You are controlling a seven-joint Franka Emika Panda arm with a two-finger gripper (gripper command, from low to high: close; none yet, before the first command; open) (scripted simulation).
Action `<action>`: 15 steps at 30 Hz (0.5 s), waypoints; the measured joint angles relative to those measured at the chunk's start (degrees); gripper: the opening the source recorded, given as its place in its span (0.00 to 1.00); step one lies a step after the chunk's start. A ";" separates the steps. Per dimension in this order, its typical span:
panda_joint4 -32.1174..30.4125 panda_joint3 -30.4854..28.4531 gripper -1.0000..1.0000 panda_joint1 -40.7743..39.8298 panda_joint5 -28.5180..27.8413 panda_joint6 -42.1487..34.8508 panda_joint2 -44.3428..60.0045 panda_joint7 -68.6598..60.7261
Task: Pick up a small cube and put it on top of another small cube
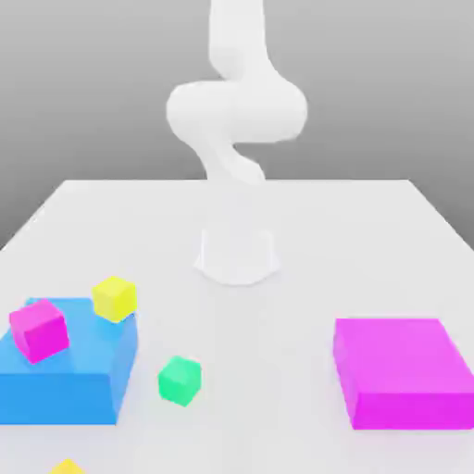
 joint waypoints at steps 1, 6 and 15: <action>0.28 -0.10 0.50 -0.52 -0.08 0.53 2.26 0.63; 1.59 -0.84 0.50 -2.66 -0.51 3.00 12.81 3.57; 3.91 -2.94 0.50 -5.92 -0.45 7.40 31.50 8.21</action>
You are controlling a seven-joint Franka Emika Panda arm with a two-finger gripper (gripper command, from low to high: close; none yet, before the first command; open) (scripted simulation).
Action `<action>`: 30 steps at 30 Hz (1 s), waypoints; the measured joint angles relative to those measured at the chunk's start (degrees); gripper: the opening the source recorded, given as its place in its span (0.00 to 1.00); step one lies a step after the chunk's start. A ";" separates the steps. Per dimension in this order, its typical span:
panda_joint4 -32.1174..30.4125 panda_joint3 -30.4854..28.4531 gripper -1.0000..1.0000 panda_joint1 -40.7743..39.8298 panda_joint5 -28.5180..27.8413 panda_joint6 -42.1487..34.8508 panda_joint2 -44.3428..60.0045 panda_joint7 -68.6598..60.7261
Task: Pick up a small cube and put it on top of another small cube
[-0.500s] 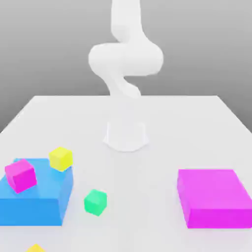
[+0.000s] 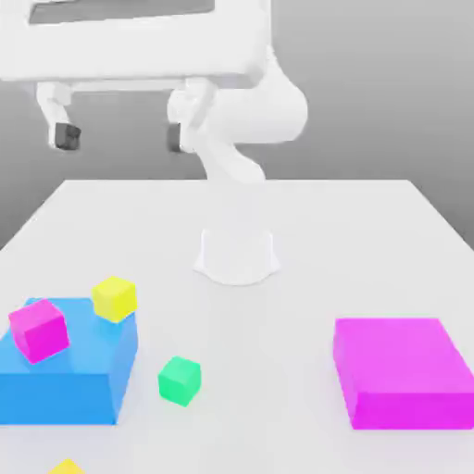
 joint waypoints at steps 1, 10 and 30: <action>0.26 -0.31 0.50 -0.32 0.12 0.49 2.08 0.44; 2.58 -2.14 0.50 -3.92 2.59 4.86 20.83 3.41; 5.53 -2.19 0.00 -7.34 6.53 11.86 39.87 4.19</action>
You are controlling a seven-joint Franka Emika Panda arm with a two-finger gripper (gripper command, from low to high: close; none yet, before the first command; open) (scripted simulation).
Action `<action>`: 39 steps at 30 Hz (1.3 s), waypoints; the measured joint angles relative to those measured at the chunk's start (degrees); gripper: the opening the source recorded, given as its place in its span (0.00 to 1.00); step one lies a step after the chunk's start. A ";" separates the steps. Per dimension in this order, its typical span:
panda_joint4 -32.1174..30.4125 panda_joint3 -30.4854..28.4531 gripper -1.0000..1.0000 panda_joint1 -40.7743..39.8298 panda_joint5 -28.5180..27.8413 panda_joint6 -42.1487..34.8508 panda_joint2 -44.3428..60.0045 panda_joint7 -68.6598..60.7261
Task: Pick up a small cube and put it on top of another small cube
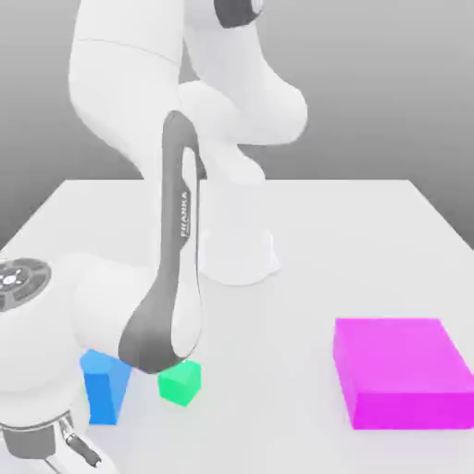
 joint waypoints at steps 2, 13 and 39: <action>-1.04 -0.50 0.00 0.43 -0.39 -2.79 -3.85 0.47; -19.26 2.27 0.00 3.10 9.41 -1.99 -22.60 15.16; -39.90 5.38 1.00 0.93 -6.36 15.82 -24.45 51.42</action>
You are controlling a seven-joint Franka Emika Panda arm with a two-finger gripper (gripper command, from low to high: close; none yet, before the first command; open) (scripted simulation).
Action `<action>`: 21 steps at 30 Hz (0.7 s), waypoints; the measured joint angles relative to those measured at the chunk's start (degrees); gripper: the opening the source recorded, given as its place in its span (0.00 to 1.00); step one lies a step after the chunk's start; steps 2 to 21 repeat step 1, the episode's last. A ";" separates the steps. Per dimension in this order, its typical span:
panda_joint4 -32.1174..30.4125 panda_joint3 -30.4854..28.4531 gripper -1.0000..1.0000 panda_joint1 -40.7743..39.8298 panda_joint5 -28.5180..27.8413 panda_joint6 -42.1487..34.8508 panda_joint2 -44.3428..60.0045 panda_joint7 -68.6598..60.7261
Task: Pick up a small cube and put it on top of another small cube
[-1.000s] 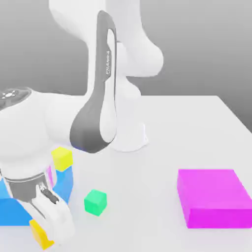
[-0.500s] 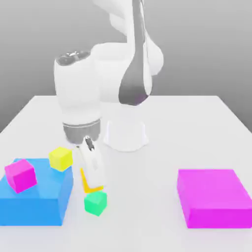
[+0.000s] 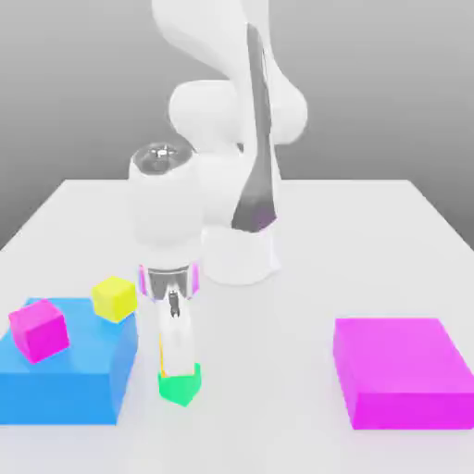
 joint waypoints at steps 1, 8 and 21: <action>0.00 0.00 1.00 0.00 0.00 0.00 0.00 0.00; 0.00 0.00 1.00 0.00 0.00 0.00 0.00 0.00; 0.00 0.00 1.00 0.00 0.00 0.00 0.00 0.00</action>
